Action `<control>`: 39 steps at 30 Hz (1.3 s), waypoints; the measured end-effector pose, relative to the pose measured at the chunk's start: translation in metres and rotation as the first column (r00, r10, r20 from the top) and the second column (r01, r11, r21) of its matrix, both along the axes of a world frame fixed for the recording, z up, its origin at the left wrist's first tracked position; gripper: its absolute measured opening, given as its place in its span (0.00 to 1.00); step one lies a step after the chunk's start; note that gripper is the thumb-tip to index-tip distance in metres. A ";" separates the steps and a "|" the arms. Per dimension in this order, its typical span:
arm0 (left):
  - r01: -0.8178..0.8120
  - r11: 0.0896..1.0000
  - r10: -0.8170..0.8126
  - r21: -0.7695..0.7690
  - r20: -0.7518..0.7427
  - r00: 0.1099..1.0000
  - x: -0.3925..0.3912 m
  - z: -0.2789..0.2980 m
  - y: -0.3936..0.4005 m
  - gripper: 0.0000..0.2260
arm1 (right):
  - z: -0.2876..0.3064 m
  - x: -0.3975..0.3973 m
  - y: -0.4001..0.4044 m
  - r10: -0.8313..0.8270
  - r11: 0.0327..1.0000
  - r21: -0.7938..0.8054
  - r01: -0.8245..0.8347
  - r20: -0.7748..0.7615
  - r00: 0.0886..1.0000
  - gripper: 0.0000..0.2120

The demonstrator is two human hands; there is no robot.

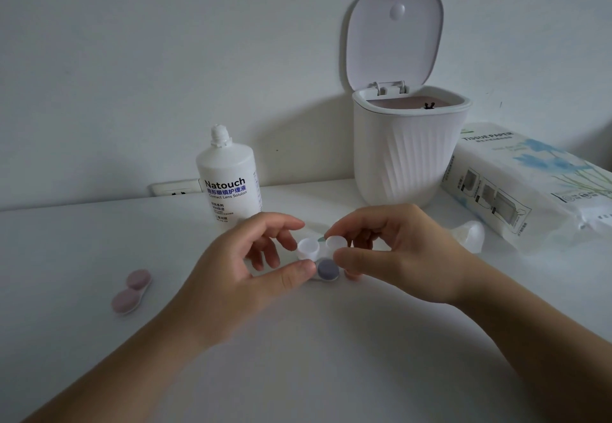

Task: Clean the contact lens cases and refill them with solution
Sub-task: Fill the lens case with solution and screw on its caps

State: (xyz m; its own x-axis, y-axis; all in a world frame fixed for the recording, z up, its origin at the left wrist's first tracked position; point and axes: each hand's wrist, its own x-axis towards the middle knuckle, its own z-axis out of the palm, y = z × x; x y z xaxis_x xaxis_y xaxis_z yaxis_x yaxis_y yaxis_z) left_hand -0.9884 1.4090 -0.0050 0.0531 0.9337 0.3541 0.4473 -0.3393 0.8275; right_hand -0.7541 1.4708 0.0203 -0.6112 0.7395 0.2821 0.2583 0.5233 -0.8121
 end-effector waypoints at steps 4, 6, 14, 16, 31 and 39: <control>0.036 0.999 -0.035 -0.028 0.019 0.999 0.002 0.001 0.000 0.15 | 0.000 -0.001 -0.001 0.003 1.000 0.012 -0.003 0.011 1.000 0.06; 0.048 0.998 -0.047 -0.036 0.016 0.999 0.003 0.001 0.001 0.12 | 0.000 -0.001 -0.001 0.008 1.000 0.009 -0.008 0.016 1.000 0.06; 0.047 0.997 -0.041 -0.064 0.087 0.995 0.000 -0.001 0.003 0.13 | -0.003 0.001 0.003 0.008 1.000 -0.018 -0.007 0.022 1.000 0.12; 0.044 0.997 -0.036 -0.071 0.112 0.993 -0.001 -0.002 0.004 0.14 | 0.000 0.004 0.005 0.007 0.999 -0.037 -0.007 -0.001 1.000 0.16; 0.056 0.993 -0.040 -0.100 0.158 0.987 -0.004 -0.002 0.006 0.15 | -0.016 0.008 0.021 -0.246 0.968 0.163 0.190 0.483 0.841 0.18; 0.077 0.991 -0.059 -0.107 0.167 0.984 -0.004 -0.004 0.007 0.14 | -0.019 0.005 0.020 -0.231 0.970 0.183 0.161 0.476 0.849 0.06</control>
